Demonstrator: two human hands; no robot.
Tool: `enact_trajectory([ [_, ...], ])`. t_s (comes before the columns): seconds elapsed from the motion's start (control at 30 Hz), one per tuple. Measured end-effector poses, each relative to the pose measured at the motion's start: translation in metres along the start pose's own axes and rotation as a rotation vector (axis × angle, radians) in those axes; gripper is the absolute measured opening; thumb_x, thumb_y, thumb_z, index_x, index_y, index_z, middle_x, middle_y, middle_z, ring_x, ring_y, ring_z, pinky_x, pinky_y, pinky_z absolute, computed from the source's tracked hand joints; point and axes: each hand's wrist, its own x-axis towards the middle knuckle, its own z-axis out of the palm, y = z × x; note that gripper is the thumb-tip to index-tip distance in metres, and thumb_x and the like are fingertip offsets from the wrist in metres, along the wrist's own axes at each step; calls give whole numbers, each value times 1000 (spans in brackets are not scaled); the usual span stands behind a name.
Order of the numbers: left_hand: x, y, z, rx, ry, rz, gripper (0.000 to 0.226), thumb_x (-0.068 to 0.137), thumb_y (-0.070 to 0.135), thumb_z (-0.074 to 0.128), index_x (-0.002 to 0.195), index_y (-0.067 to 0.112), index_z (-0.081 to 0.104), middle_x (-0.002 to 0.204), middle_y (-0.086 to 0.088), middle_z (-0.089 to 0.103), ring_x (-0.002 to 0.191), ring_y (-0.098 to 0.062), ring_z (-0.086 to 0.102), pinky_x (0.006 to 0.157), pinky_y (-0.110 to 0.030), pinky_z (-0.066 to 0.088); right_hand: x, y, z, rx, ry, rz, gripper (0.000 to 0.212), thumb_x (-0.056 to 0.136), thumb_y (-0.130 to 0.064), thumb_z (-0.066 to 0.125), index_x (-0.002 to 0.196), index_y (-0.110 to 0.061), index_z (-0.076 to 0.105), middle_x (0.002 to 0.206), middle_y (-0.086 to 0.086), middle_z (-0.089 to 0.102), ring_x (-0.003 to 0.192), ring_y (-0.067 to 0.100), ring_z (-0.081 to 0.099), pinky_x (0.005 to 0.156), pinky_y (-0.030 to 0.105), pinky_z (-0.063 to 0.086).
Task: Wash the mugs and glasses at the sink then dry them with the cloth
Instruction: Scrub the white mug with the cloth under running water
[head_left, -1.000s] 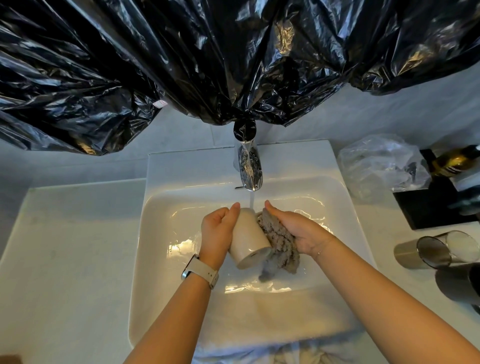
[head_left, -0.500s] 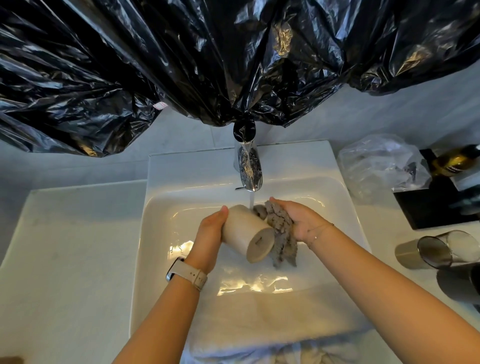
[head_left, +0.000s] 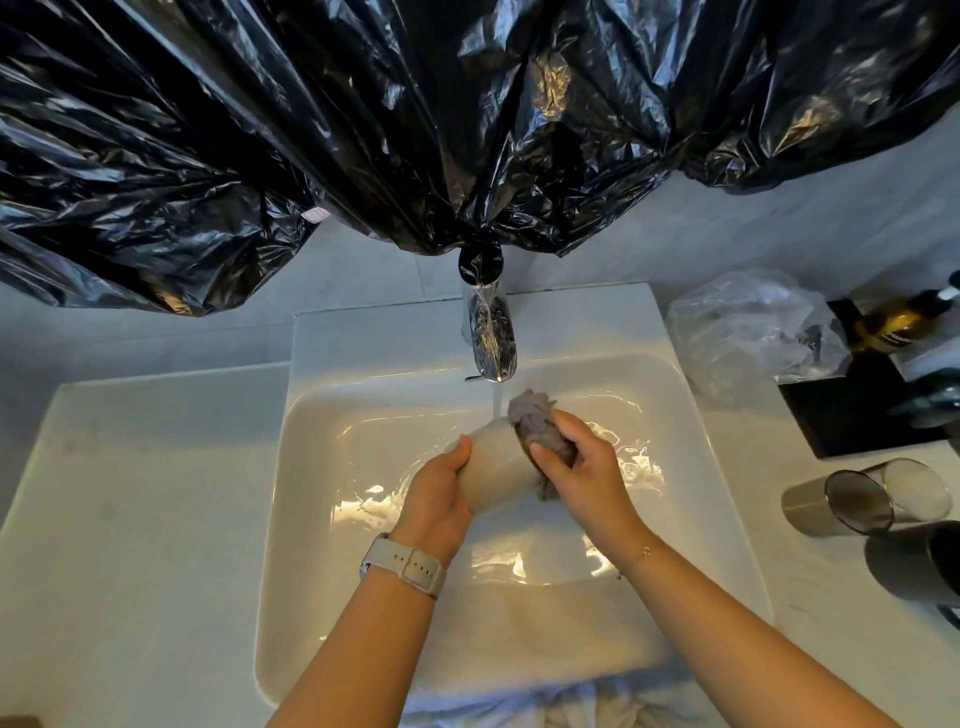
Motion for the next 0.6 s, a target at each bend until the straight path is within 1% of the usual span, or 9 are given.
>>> enact_trajectory([
  [0.07,1,-2,-1,14,29,-11,27,103,25,47,105,4,64,92,-15,69,84,-32,64,78,-46,52,-4,-1,1,-57,-50,-60,44,88,5,65,122,-22,59,121,-3,57,111,-10,53,93,8,42],
  [0.13,0,-1,1,26,21,-5,27,102,26,49,103,4,65,85,-13,73,82,-31,65,76,-45,54,1,-6,-1,-58,-89,-70,49,89,3,64,128,-24,55,127,-11,54,117,-8,51,95,10,43],
  [0.2,-1,4,3,27,6,11,24,102,26,50,102,6,65,77,-10,75,78,-31,67,73,-44,56,11,-14,-4,-57,-98,-54,53,89,-1,66,132,-28,51,128,-8,58,119,-2,53,99,13,43],
  [0.3,-2,15,6,-42,-38,41,27,101,26,50,111,5,62,97,-17,72,90,-37,65,84,-51,52,28,-26,-11,-44,-85,15,47,91,-14,67,136,-21,55,119,-2,66,109,5,61,91,18,50],
  [0.37,-5,17,7,-51,-9,73,29,101,26,50,116,3,60,107,-20,67,95,-38,63,79,-49,51,26,-25,-12,-49,-113,24,38,91,-15,67,129,-15,62,114,5,69,103,12,64,85,22,52],
  [0.4,-6,17,7,-54,9,82,32,101,26,49,120,2,59,109,-20,65,95,-38,61,77,-48,51,21,-24,-10,-59,-130,21,36,91,-14,67,127,-17,63,115,6,68,105,15,64,86,24,52],
  [0.5,-8,13,5,-69,28,86,39,103,26,45,129,-1,57,111,-20,64,90,-35,61,73,-43,52,8,-21,-1,-97,-144,-76,40,90,-10,67,122,-33,60,119,-11,63,113,6,59,96,19,47],
  [0.57,-10,12,5,-28,18,97,39,104,27,44,129,0,58,109,-19,67,88,-34,63,67,-40,54,12,-25,0,-127,-147,-152,41,90,-8,66,119,-36,59,117,-23,60,112,-3,56,96,11,42],
  [0.6,-11,12,5,0,28,114,38,103,27,45,127,1,59,108,-19,67,88,-34,64,61,-38,55,16,-25,0,-135,-153,-156,38,91,-8,65,119,-33,59,117,-22,60,111,-4,56,95,10,41],
])
